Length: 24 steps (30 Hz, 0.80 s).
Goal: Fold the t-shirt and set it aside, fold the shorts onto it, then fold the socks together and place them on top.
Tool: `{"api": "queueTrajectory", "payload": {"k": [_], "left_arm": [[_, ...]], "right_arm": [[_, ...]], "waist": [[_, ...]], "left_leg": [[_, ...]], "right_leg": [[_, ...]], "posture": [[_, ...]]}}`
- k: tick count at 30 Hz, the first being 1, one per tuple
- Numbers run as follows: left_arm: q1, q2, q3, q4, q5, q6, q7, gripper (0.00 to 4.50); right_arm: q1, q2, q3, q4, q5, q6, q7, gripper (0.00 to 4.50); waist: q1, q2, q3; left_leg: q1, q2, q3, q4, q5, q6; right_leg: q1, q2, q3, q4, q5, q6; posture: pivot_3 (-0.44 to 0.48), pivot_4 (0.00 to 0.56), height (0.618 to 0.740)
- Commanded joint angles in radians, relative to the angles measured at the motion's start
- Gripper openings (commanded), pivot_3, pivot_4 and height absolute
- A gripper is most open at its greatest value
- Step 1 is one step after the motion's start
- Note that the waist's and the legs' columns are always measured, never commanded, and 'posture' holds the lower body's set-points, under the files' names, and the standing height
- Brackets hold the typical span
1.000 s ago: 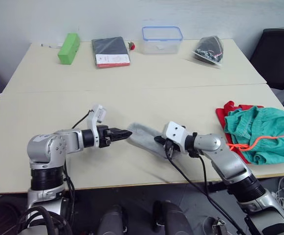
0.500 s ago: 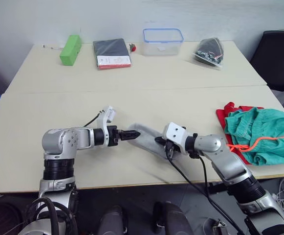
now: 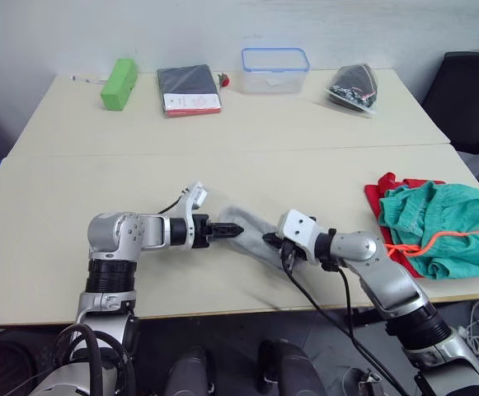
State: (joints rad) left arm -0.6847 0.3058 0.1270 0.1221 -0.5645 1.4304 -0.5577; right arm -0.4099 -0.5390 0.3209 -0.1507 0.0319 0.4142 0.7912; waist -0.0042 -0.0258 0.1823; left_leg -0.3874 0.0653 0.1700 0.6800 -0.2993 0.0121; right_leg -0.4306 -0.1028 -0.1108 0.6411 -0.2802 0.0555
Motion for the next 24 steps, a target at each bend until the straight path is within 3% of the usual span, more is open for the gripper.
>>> {"api": "queueTrajectory", "payload": {"k": [1,4,6,11,13,19,23,24], "left_arm": [[0.001,0.008,0.012,-0.039,-0.033,0.004,-0.011,1.36],[-0.007,0.018,0.021,-0.051,-0.038,-0.007,-0.011,0.41],[-0.025,0.029,0.021,-0.071,-0.05,-0.013,-0.02,0.04],[-0.063,0.044,-0.006,-0.143,-0.101,-0.017,-0.069,0.04],[-0.066,0.05,-0.076,-0.2,-0.103,-0.042,-0.093,0.04],[-0.086,0.103,-0.396,-0.233,0.057,-0.259,-0.136,0.04],[-0.111,0.078,-0.429,-0.194,0.065,-0.305,-0.169,0.04],[-0.114,0.076,-0.428,-0.187,0.064,-0.313,-0.179,0.27]], "right_arm": [[0.014,-0.006,0.0,0.01,-0.018,0.003,-0.001,0.0],[0.013,-0.004,0.002,0.014,-0.022,-0.002,-0.002,0.0],[0.012,-0.002,0.004,0.019,-0.025,-0.007,-0.001,0.0],[0.014,-0.003,0.004,0.028,-0.028,-0.018,0.001,0.0],[0.016,-0.002,0.005,0.032,-0.03,-0.022,0.001,0.0],[0.014,0.008,0.007,0.029,-0.032,-0.017,-0.005,0.0],[0.024,0.006,0.004,0.021,-0.034,-0.013,-0.01,0.0],[0.026,0.005,0.002,0.018,-0.034,-0.011,-0.011,0.0]], "waist": [[0.0,0.0,0.0],[0.0,0.0,0.0],[0.0,0.0,0.0],[-0.001,0.0,0.0],[-0.001,0.0,0.0],[0.0,0.0,0.0],[0.0,0.0,0.0],[0.0,0.0,0.0]], "left_leg": [[0.0,0.0,0.0,0.0,0.0,0.0],[0.0,0.0,0.0,0.0,0.0,0.0],[0.0,0.0,0.0,0.0,0.0,0.0],[-0.001,0.001,0.0,-0.001,0.0,0.0],[0.0,0.001,0.0,-0.001,0.0,-0.001],[0.0,0.0,0.002,-0.004,-0.001,-0.002],[0.0,0.001,0.002,-0.005,0.0,-0.001],[0.0,0.001,0.002,-0.005,0.0,-0.001]], "right_leg": [[0.0,0.0,0.0,0.0,0.0,0.0],[0.0,0.0,0.0,-0.001,0.0,0.0],[0.0,0.0,0.0,-0.001,0.0,0.0],[0.0,0.0,0.0,-0.002,0.0,0.0],[0.0,0.0,0.0,-0.002,0.0,0.0],[0.0,0.0,0.001,-0.004,0.0,0.0],[-0.001,0.001,0.001,-0.005,-0.001,-0.001],[-0.001,0.001,0.001,-0.005,-0.001,-0.001]], "posture": [[0.0,0.15,0.74],[0.0,0.15,0.74],[0.0,0.15,0.74],[0.0,0.15,0.74],[0.0,0.15,0.74],[0.0,0.15,0.74],[0.0,0.15,0.74],[0.0,0.15,0.74]]}}
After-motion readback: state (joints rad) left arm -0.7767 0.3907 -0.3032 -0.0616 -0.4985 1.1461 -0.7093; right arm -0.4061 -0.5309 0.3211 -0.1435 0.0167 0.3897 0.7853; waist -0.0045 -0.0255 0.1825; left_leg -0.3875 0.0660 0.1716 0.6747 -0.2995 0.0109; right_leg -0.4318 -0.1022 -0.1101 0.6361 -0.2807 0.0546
